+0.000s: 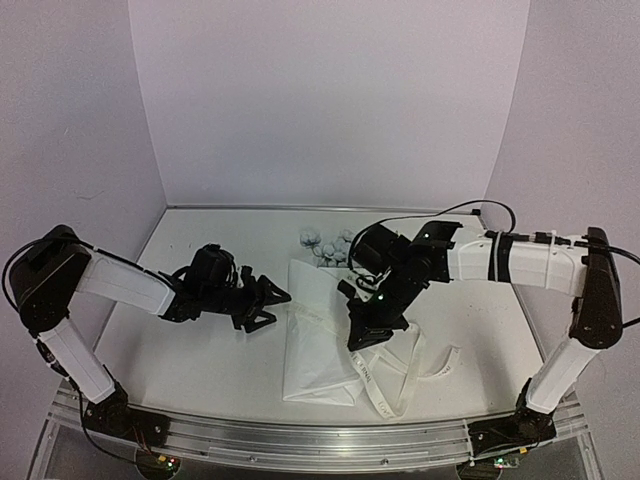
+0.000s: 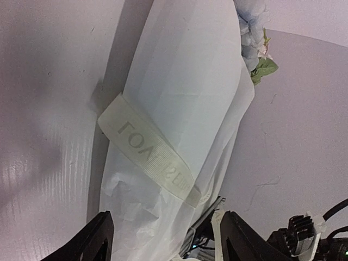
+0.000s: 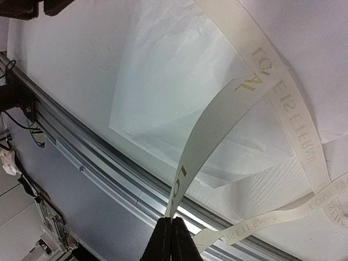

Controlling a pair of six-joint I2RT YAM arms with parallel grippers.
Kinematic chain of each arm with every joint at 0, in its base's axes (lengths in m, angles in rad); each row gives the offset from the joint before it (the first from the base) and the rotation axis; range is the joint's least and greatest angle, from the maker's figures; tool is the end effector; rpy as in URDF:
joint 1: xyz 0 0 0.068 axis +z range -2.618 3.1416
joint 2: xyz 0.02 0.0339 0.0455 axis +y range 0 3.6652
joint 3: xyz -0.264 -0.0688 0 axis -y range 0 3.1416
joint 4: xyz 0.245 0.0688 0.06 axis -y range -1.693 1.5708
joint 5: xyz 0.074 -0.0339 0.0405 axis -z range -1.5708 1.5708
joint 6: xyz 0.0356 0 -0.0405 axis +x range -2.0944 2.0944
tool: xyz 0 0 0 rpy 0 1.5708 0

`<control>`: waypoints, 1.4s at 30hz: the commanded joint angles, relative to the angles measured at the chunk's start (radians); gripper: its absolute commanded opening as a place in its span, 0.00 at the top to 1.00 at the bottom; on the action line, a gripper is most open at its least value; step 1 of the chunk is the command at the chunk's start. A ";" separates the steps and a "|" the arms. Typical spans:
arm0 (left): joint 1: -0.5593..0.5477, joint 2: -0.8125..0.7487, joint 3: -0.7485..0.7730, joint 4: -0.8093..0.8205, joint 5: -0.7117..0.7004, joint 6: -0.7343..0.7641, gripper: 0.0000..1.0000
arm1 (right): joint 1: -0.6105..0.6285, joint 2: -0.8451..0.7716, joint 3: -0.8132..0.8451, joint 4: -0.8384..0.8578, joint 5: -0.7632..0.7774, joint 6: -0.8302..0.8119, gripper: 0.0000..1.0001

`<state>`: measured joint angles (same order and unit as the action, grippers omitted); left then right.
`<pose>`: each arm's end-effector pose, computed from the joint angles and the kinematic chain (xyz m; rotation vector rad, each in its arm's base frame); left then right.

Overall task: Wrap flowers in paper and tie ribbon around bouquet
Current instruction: Cross the ribbon over the folded bouquet.

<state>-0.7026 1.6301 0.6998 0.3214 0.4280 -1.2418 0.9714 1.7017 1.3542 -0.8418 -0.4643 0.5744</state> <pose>0.2327 -0.2164 0.1556 -0.4024 2.5470 -1.4183 0.1813 0.2936 0.2500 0.7147 -2.8692 -0.8982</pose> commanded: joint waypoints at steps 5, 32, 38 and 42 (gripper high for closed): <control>-0.023 0.074 -0.002 0.359 0.014 -0.262 0.30 | 0.004 -0.124 -0.057 0.009 -0.024 -0.048 1.00; -0.023 0.209 0.095 0.323 0.007 -0.254 0.62 | -0.033 -0.088 -0.031 0.000 -0.223 -0.104 1.00; -0.018 0.214 0.115 0.299 0.021 -0.220 0.80 | -0.074 -0.084 0.000 -0.049 -0.240 -0.130 1.00; -0.015 0.222 0.123 0.302 0.035 -0.207 0.90 | -0.109 -0.081 0.026 -0.091 -0.242 -0.153 1.00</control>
<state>-0.7252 1.8389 0.7855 0.6197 0.4387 -1.4775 0.8908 1.6132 1.3229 -0.8786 -0.6849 0.4649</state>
